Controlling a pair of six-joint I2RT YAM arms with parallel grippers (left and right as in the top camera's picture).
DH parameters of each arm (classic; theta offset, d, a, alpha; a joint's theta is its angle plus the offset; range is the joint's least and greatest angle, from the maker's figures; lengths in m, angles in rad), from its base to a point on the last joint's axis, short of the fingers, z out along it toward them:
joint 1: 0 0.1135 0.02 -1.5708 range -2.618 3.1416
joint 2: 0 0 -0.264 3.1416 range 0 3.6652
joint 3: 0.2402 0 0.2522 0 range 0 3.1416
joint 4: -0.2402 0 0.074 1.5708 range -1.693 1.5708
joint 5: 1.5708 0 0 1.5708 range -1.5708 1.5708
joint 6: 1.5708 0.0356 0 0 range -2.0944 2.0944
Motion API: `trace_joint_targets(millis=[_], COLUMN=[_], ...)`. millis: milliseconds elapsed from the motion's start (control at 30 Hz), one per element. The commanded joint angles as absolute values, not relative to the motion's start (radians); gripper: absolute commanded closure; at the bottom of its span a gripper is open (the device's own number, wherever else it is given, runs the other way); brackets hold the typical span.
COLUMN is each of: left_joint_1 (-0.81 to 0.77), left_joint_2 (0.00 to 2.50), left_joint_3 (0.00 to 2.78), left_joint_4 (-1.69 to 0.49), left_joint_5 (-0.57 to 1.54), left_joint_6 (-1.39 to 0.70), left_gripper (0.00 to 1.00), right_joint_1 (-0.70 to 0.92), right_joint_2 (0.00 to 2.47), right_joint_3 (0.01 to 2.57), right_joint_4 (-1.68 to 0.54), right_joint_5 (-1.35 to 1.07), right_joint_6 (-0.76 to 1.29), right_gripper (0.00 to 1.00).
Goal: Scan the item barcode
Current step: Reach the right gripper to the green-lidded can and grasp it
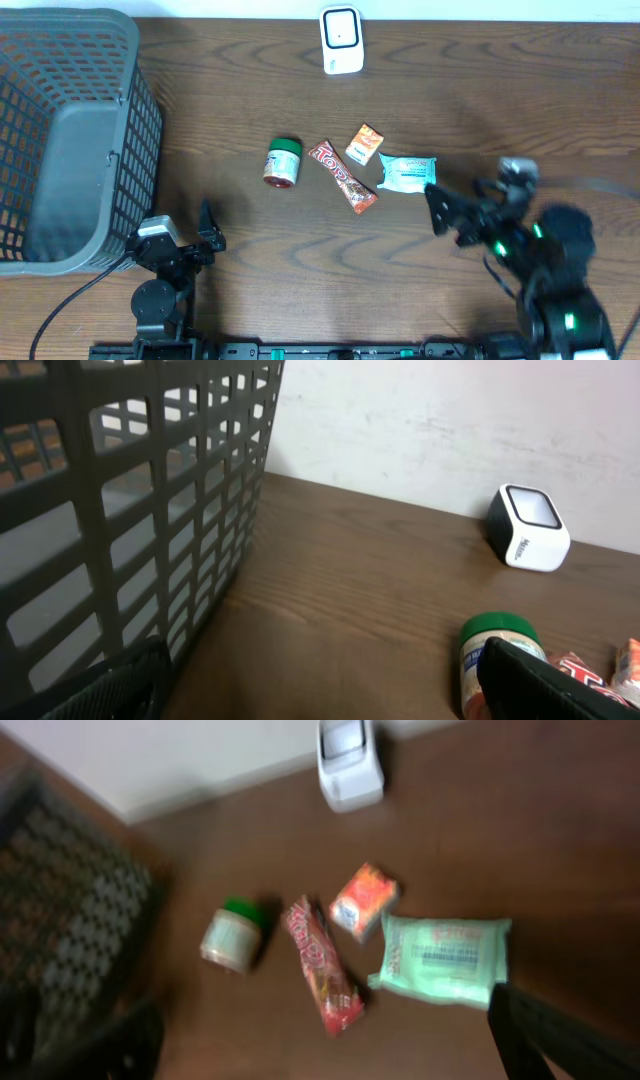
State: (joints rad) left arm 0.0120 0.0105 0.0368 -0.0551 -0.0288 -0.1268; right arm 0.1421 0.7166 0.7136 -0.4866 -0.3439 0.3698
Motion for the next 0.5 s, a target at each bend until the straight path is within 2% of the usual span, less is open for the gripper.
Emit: trace_joint_targets(millis=[0,133,267,367,467], left_joint_1=[0.010,0.010,0.010,0.010,0.010], left_joint_2=[0.004,0.004,0.004,0.004,0.004], left_joint_3=[0.004,0.004,0.004,0.004,0.004], left_joint_4=[-0.070,-0.070,-0.070,-0.070,-0.070], left_joint_5=[-0.034,-0.034,-0.034,-0.034,-0.034], left_joint_6=[-0.113,-0.113,-0.113,-0.113,-0.113], left_gripper=[0.02,0.02,0.02,0.02,0.02], right_joint_1=[0.282,0.440,0.520,0.567,0.587], right_joint_2=[0.939,1.219,1.440,1.564,1.614], right_joint_3=[0.912,1.180,1.427,1.536,1.536], right_joint_4=[-0.588,-0.805,-0.995,-1.003,-0.916], right_joint_5=[-0.161,-0.021,-0.079,-0.248,-0.255], right_joint_6=[0.349,0.426,0.426,0.425,0.427], right_gripper=[0.01,0.01,0.01,0.01,0.01])
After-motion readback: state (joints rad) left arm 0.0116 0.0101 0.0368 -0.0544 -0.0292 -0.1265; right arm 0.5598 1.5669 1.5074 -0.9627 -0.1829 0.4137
